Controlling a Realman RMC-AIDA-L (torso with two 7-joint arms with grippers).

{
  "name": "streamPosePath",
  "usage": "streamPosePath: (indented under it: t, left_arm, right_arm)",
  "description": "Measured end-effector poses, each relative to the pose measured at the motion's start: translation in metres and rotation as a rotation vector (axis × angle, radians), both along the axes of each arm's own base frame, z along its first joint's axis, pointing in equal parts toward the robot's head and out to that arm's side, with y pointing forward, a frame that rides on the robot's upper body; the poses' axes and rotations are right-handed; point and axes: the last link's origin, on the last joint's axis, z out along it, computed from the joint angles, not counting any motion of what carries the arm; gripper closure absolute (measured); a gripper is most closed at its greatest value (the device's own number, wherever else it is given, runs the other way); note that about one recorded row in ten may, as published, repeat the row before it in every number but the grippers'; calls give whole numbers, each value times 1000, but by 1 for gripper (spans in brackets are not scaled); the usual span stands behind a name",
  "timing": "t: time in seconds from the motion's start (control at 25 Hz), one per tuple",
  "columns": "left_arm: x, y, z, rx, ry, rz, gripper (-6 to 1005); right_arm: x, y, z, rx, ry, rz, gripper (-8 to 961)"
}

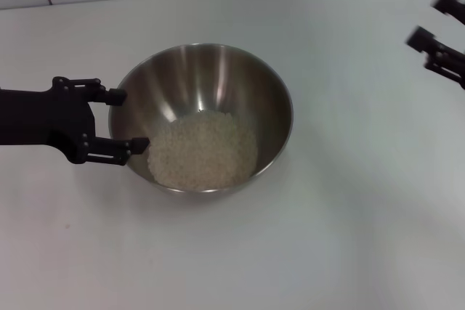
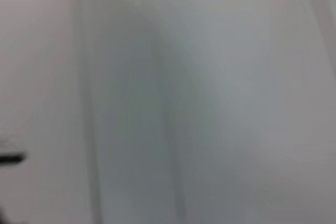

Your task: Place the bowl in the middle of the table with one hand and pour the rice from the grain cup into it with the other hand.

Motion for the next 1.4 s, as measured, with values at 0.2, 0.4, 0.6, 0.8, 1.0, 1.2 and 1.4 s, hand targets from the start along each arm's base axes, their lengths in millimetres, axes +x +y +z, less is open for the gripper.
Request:
streamPosePath:
  t: [0.2, 0.4, 0.6, 0.8, 1.0, 1.2, 1.4]
  left_arm:
    - [1, 2, -2, 10, 3, -1, 143]
    - [3, 3, -2, 10, 1, -4, 143]
    - [5, 4, -2, 13, 1, -10, 143]
    - [8, 7, -2, 12, 2, -18, 143]
    - [9, 8, -2, 13, 3, -21, 143]
    - [10, 8, -2, 15, 3, -23, 143]
    - [12, 9, -1, 19, 2, -29, 143]
  right_arm:
    - [-41, 56, 16, -256, -192, 148, 109]
    - [-86, 95, 8, -446, -446, 195, 110]
    - [-127, 108, -9, -530, -633, 198, 110]
    - [-148, 112, -14, -539, -678, 214, 110]
    - [-152, 112, -18, -554, -673, 219, 110]
    - [-149, 111, -19, -559, -670, 211, 110]
    - [-147, 110, -21, -574, -677, 198, 110]
